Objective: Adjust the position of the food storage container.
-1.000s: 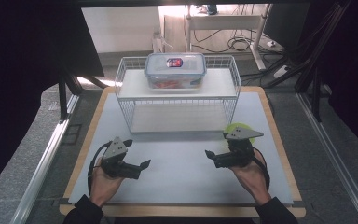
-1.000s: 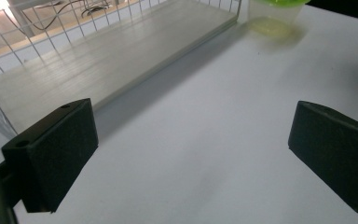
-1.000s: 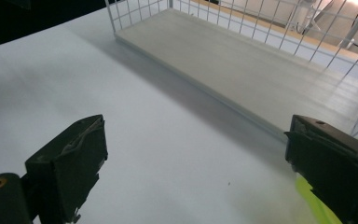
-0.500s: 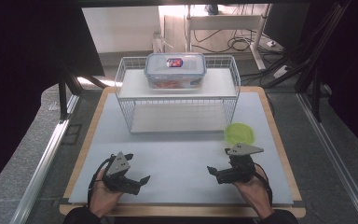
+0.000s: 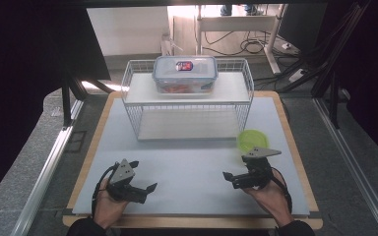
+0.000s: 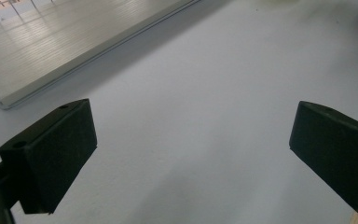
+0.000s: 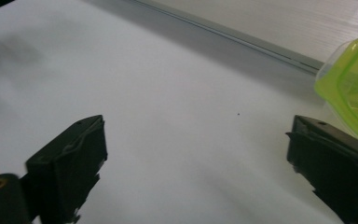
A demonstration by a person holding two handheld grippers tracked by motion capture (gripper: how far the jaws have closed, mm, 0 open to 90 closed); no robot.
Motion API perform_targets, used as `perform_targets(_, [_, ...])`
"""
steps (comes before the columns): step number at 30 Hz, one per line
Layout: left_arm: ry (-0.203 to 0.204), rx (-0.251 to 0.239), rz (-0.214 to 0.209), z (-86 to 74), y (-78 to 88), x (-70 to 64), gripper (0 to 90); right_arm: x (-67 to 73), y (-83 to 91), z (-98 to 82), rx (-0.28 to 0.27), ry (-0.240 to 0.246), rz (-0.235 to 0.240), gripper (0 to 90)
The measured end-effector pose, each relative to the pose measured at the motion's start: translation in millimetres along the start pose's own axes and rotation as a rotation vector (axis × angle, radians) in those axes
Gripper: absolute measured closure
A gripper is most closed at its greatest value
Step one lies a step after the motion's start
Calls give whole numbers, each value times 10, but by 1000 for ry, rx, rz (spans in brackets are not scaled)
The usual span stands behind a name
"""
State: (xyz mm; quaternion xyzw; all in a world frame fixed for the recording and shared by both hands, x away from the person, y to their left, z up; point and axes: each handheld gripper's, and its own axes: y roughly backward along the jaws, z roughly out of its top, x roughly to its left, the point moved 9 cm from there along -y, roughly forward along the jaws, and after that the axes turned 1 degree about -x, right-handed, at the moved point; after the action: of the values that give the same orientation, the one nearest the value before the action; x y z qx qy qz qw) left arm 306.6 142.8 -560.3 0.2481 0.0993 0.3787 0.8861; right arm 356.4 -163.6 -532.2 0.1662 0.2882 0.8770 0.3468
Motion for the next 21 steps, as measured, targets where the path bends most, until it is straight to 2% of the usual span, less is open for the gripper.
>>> perform_targets(1, [1, 0, 0, 0, -2, 0, 6, -21, 14, 16, 4, -13, 2, 102])
perform_targets(6, [-4, 1, 2, 3, -7, 1, 8, -203, 87, 169, -5, 4, -55, 351])
perform_targets(10, [-5, 1, 0, 2, -6, 0, 13, -454, 127, 326, -3, 20, -116, 538])
perform_targets(12, [-5, -2, -2, 4, -7, 0, 13, -583, 125, 398, -6, 7, -136, 571])
perform_targets(15, [-4, -1, -4, -2, -7, 3, 13, -754, 106, 468, -4, -18, -154, 668])
perform_targets(21, [3, -2, -7, -6, -13, 4, 19, -1132, 104, 530, -4, -55, -236, 898])
